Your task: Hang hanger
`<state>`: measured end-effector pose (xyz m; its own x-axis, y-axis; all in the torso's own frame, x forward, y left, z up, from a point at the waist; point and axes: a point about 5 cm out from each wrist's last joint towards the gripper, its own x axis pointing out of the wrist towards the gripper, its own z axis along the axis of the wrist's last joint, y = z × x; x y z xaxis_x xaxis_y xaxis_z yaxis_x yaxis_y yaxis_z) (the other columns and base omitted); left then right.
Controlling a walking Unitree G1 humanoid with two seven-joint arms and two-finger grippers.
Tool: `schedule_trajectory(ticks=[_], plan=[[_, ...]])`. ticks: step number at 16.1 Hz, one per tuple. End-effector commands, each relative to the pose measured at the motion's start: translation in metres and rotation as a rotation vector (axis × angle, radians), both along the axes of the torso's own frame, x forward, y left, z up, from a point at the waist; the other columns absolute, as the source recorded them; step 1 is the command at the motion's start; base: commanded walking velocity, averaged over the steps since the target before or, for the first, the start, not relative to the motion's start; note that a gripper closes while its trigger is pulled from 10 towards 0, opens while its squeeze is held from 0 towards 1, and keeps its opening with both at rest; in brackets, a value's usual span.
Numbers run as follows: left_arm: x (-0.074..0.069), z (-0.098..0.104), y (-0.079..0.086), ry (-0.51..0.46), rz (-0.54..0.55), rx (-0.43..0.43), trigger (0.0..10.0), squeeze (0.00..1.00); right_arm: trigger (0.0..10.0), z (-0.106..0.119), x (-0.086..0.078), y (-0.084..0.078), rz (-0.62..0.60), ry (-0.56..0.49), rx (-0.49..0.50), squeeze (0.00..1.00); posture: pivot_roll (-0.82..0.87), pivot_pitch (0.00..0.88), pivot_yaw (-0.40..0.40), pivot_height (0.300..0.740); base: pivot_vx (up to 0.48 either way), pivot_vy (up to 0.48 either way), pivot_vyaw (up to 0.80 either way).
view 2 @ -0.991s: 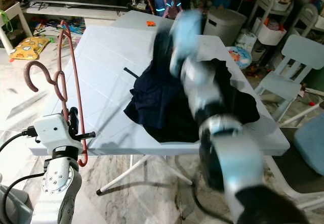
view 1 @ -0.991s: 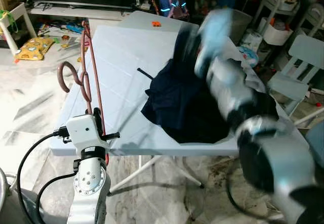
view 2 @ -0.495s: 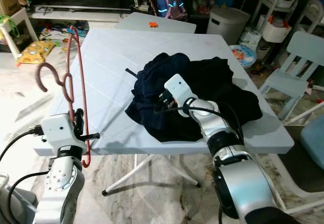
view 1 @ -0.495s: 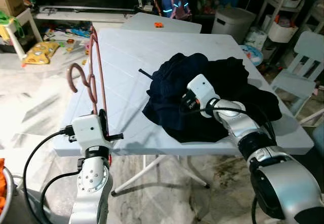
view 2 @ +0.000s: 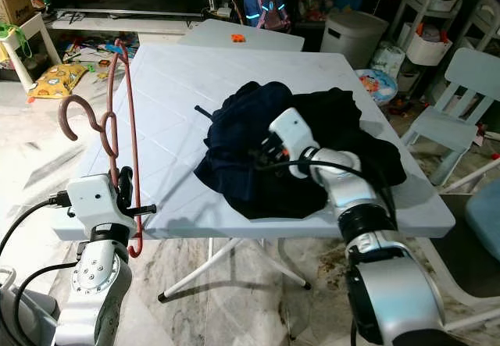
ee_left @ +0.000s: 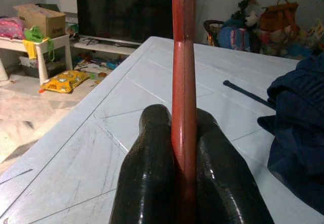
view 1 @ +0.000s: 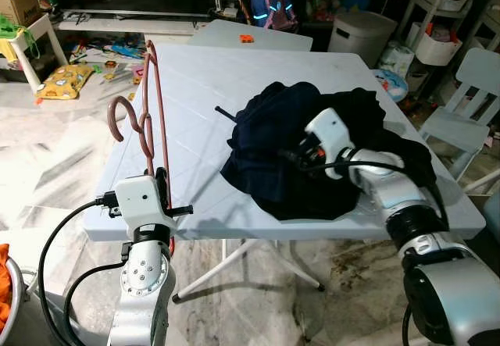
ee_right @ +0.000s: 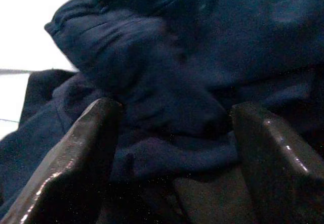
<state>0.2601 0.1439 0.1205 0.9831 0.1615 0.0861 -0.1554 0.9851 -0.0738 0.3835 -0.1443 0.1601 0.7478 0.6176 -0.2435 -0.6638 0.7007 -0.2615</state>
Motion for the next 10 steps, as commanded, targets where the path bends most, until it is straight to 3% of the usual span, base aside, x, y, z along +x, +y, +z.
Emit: schedule_trajectory(ticks=[1, 3, 6, 10], plan=[[0.001, -0.003, -0.006, 0.022, -0.023, -0.011, 10.0, 0.0, 10.0, 0.01, 0.0, -0.004, 0.006, -0.019, 0.059, 1.0, 0.02, 0.0, -0.073, 0.74, 0.0, 0.0, 0.0], [0.004, -0.002, -0.006, 0.02, -0.03, -0.006, 10.0, 0.0, 10.0, 0.011, -0.004, -0.013, 0.015, 0.0, 0.038, 1.0, 0.02, 0.0, -0.065, 0.74, 0.0, 0.0, 0.0], [0.003, -0.003, -0.007, 0.023, -0.034, -0.007, 10.0, 0.0, 10.0, 0.002, -0.011, -0.042, -0.005, 0.06, -0.117, 1.0, 0.02, 0.0, -0.07, 0.74, 0.0, 0.0, 0.0], [0.002, -0.005, -0.005, 0.028, -0.028, -0.007, 10.0, 0.0, 10.0, 0.0, -0.023, -0.059, 0.075, 0.112, -0.22, 1.0, 0.02, 0.0, -0.071, 0.74, 0.0, 0.0, 0.0]])
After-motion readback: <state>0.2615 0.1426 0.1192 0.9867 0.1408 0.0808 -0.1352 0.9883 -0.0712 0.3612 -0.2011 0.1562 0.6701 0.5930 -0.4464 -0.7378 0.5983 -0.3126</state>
